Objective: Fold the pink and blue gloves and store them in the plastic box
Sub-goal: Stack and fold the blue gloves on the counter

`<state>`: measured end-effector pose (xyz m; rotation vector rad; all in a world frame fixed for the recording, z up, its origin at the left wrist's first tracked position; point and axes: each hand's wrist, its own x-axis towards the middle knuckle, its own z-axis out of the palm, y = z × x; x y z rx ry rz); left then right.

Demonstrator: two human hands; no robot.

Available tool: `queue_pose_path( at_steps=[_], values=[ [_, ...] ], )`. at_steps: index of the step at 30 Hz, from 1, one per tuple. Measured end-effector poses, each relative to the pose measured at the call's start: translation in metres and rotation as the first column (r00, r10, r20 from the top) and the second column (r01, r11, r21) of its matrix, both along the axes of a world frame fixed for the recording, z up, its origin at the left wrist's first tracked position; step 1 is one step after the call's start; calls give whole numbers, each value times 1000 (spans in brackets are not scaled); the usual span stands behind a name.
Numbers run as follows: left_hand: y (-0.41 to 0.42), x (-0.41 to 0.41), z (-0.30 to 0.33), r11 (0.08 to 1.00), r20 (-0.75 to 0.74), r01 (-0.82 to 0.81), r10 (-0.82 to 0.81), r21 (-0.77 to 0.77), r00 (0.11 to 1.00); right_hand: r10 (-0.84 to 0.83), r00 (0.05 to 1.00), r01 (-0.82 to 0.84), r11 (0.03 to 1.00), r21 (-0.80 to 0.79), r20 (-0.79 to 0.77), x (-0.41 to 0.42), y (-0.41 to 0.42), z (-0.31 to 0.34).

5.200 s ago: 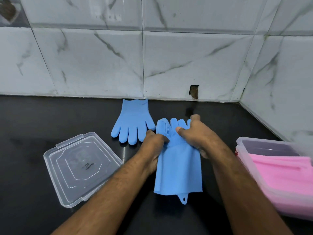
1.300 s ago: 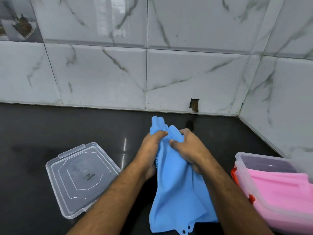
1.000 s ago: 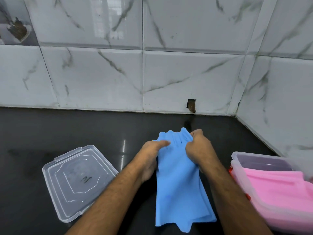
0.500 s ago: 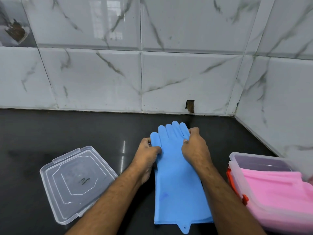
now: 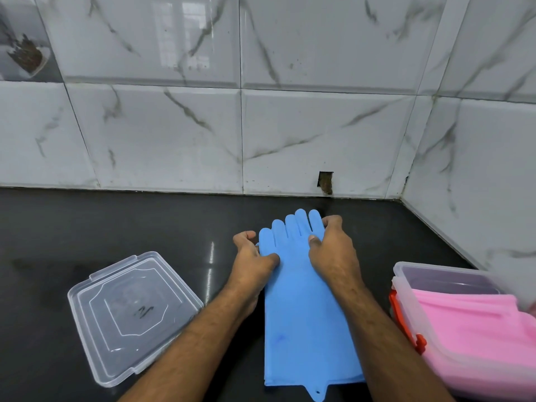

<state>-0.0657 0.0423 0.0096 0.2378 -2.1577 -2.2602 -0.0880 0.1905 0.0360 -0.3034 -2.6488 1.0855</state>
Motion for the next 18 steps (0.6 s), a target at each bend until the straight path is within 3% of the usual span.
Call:
queue_pose_path(
  at_steps=[3, 6, 8, 11, 18],
  values=[
    [-1, 3, 0, 972, -77, 9, -28, -233, 997, 16, 999, -18, 998, 65, 33, 2, 0, -2],
    [1, 4, -1, 822, -170, -33, -78, -569, 982, 40, 993, -59, 982, 177, 109, 4, 0, -4],
    [3, 4, -1, 739, -192, -43, -118, -673, 974, 52, 990, -80, 973, 217, 133, 3, 0, -5],
    [1, 4, 1, 683, -195, -56, -129, -728, 972, 58, 986, -96, 966, 239, 159, 4, 1, -4],
    [-5, 1, 3, 678, -118, -11, -112, -735, 987, 58, 961, -142, 943, 302, 271, 10, 1, 3]
  ],
)
